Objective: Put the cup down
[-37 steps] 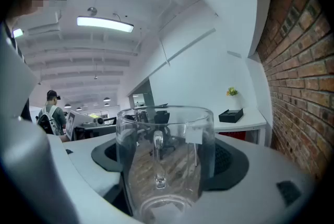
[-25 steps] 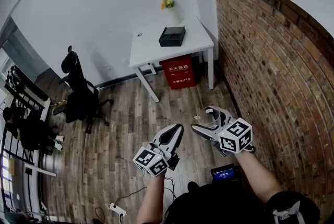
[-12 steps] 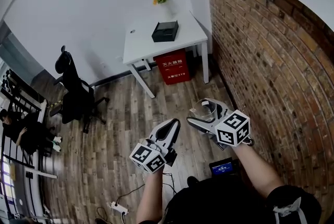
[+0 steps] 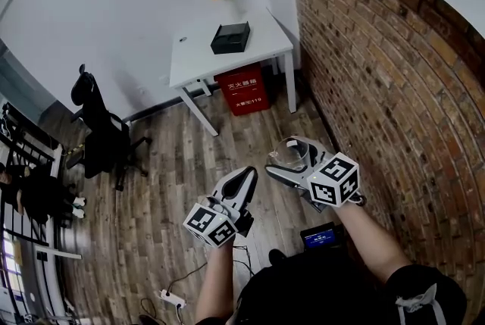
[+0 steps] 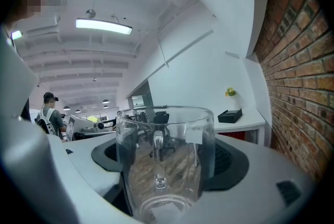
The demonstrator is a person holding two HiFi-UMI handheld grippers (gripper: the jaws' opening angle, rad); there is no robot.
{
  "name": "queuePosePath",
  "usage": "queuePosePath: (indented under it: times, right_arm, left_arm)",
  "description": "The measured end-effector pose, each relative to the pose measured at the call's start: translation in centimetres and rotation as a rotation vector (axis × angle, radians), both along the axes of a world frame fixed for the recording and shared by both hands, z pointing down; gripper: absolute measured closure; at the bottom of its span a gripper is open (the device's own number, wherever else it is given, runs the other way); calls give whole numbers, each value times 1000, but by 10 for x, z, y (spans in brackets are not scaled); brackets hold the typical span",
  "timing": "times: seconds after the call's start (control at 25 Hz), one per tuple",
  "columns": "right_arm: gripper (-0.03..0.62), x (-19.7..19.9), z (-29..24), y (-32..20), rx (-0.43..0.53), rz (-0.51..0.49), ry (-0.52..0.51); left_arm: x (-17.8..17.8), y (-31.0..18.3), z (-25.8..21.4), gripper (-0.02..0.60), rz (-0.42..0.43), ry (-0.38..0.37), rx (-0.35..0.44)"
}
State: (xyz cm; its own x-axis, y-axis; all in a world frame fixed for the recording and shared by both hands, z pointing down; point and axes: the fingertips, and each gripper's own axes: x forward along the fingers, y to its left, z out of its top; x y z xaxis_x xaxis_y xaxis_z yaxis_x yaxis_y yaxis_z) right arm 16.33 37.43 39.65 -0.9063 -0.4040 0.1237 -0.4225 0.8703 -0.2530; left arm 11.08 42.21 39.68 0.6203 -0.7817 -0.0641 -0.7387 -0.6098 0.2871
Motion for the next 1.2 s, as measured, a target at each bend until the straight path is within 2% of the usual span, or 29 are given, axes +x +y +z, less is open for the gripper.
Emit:
queuePosePath:
  times: [0.44,0.88,1.2]
  right_arm:
    - [178,12,4,-11,-17,4,-5]
    - [178,33,15,-43,-35,-13,-13]
    - [178,53,28,-73,-56,-15,-8]
  left_arm:
    - [11,-13,3,558,-3,-5,-16]
    - [32,-45,9,558,-18,-24,-34]
    - [37,-69,19,558,-68,-12,-45]
